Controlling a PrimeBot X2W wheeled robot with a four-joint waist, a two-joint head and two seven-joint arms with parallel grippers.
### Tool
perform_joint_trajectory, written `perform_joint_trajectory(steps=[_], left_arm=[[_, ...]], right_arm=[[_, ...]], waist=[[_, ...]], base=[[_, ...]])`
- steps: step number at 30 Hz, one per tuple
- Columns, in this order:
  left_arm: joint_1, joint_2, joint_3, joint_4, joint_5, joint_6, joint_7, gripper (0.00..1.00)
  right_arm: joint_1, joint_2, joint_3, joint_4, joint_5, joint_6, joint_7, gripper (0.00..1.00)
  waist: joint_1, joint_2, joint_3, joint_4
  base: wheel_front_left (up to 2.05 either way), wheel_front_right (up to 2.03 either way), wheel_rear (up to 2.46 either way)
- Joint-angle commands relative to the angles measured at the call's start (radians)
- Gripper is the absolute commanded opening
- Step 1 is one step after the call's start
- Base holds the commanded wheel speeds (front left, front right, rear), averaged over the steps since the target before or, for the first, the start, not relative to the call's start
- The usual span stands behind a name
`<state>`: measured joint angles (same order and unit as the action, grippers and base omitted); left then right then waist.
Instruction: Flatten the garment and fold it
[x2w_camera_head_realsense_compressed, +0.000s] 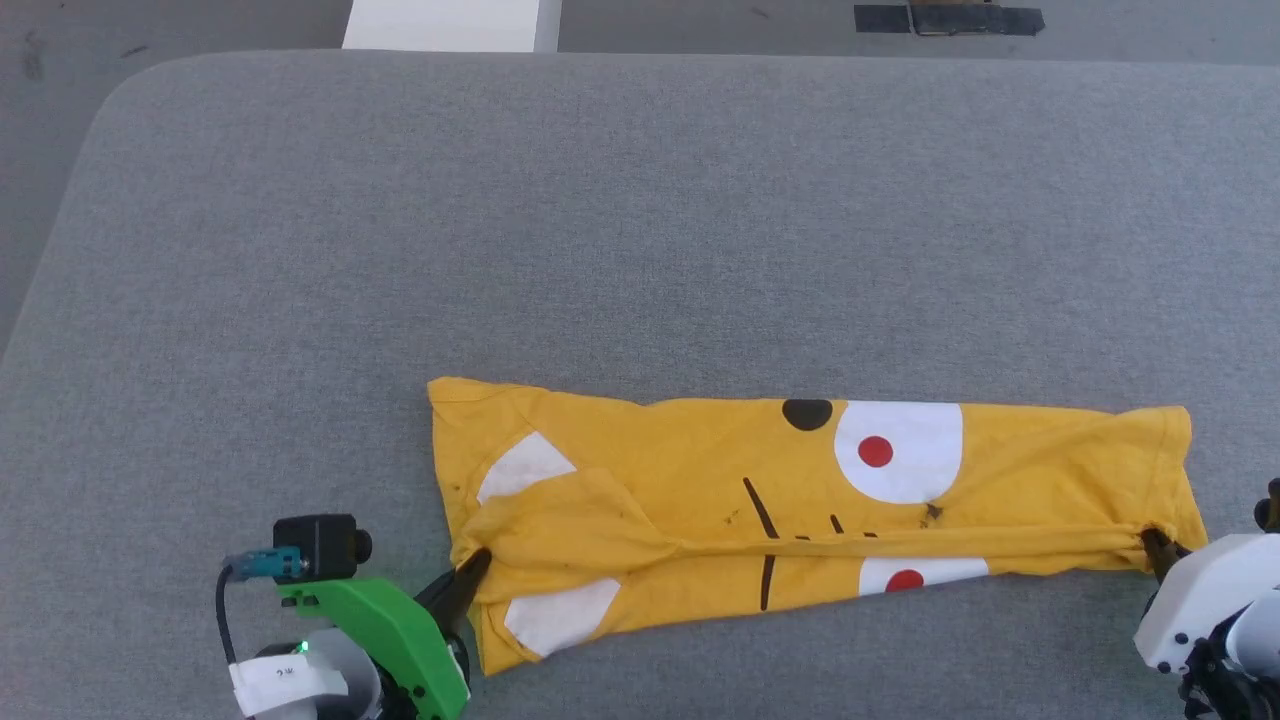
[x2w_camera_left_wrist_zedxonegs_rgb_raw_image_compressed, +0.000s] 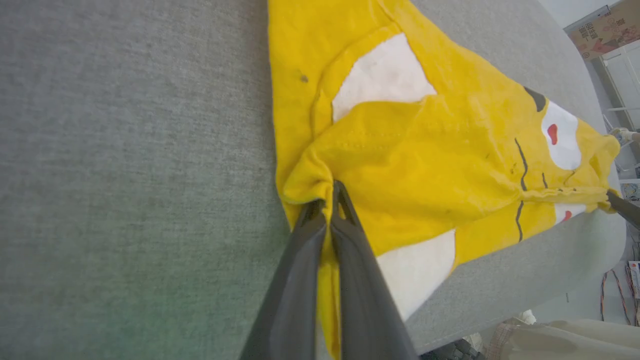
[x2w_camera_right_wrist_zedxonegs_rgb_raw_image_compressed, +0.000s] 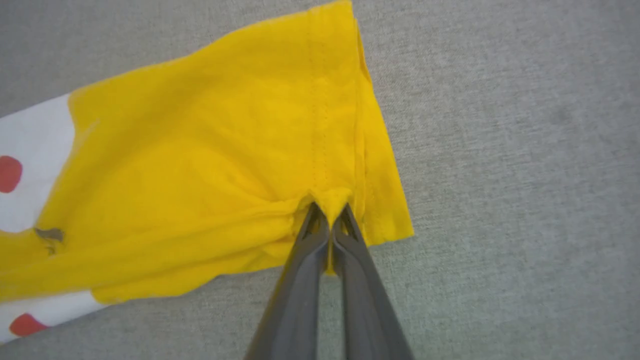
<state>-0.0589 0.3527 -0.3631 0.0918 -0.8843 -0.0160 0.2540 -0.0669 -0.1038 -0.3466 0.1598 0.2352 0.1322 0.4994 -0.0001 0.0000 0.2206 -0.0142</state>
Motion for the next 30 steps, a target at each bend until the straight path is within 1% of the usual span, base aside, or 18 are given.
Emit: perform_joint_trajectory(steps=[1, 2, 5, 7, 9, 12, 13, 16, 19, 20, 21, 23, 30], left_arm=[[-0.024, -0.006, 0.0, 0.014, 0.005, -0.006, -0.002, 0.61], [-0.041, -0.02, 0.0, 0.034, 0.008, -0.009, -0.021, 1.0], [-0.041, -0.024, 0.004, 0.025, 0.023, -0.008, -0.055, 1.0], [-0.031, -0.027, 0.021, -0.002, 0.035, 0.0, -0.102, 1.0], [-0.013, -0.03, 0.042, -0.046, 0.053, 0.015, -0.159, 1.0], [0.027, -0.039, 0.085, -0.122, 0.098, 0.051, -0.277, 1.0], [0.036, -0.037, 0.095, -0.144, 0.127, 0.065, -0.32, 1.0], [0.068, -0.044, 0.127, -0.207, 0.24, 0.129, -0.462, 1.0], [0.088, -0.061, 0.149, -0.262, 0.365, 0.179, -0.509, 1.0], [0.1, -0.082, 0.155, -0.289, 0.472, 0.2, -0.515, 1.0], [0.105, -0.089, 0.153, -0.295, 0.507, 0.2, -0.515, 1.0], [0.115, -0.109, 0.149, -0.296, 0.537, 0.191, -0.515, 1.0], [0.108, -0.145, 0.167, -0.288, 0.58, 0.141, -0.516, 1.0]], right_arm=[[-0.024, -0.002, -0.002, 0.018, -0.008, -0.002, -0.009, 1.0], [-0.047, -0.002, -0.001, 0.052, -0.011, -0.002, -0.025, 1.0], [-0.057, -0.001, 0.0, 0.048, 0.006, -0.002, -0.038, 1.0], [-0.053, 0.001, -0.002, 0.023, 0.028, -0.002, -0.042, 1.0], [-0.04, 0.005, -0.013, -0.02, 0.057, -0.002, -0.043, 1.0], [-0.006, 0.011, -0.032, -0.102, 0.088, -0.002, -0.04, 1.0], [0.004, 0.012, -0.039, -0.124, 0.092, -0.002, -0.041, 1.0], [0.03, 0.007, -0.056, -0.188, 0.081, -0.002, -0.052, 1.0], [0.036, -0.002, -0.071, -0.213, 0.06, -0.002, -0.066, 1.0], [0.026, -0.01, -0.075, -0.201, 0.053, -0.002, -0.057, 1.0], [0.022, -0.018, -0.071, -0.19, 0.048, -0.002, -0.047, 1.0], [0.012, -0.036, -0.067, -0.163, 0.038, -0.002, -0.029, 1.0], [-0.042, -0.102, -0.037, -0.057, 0.016, -0.002, 0.019, 1.0]], waist=[[0.0001, 0.0, 0.001, -0.001], [0.0001, 0.0, 0.003, -0.004], [0.0001, 0.0, 0.002, -0.005], [0.0001, 0.0, -0.002, -0.005], [0.0001, 0.0, -0.006, -0.004], [0.0001, 0.0, -0.01, -0.002], [0.0001, 0.0, -0.01, -0.001], [0.0001, 0.0, -0.008, 0.0], [0.0001, 0.0, -0.003, 0.003], [0.0001, 0.0, 0.001, 0.007], [0.0001, 0.0, 0.004, 0.008], [0.0001, 0.0, 0.01, 0.012], [0.0001, 0.0, 0.043, 0.041]], base=[[0.0, 0.0, 0.0], [0.0, 0.0, 0.0], [0.0, 0.0, 0.0], [0.0, 0.0, 0.0], [0.0, 0.0, 0.0], [0.0, 0.0, 0.0], [0.0, 0.0, 0.0], [0.0, 0.0, 0.0], [0.0, 0.0, 0.0], [0.0, 0.0, 0.0], [0.0, 0.0, 0.0], [0.0, 0.0, 0.0], [0.0, 0.0, 0.0]])
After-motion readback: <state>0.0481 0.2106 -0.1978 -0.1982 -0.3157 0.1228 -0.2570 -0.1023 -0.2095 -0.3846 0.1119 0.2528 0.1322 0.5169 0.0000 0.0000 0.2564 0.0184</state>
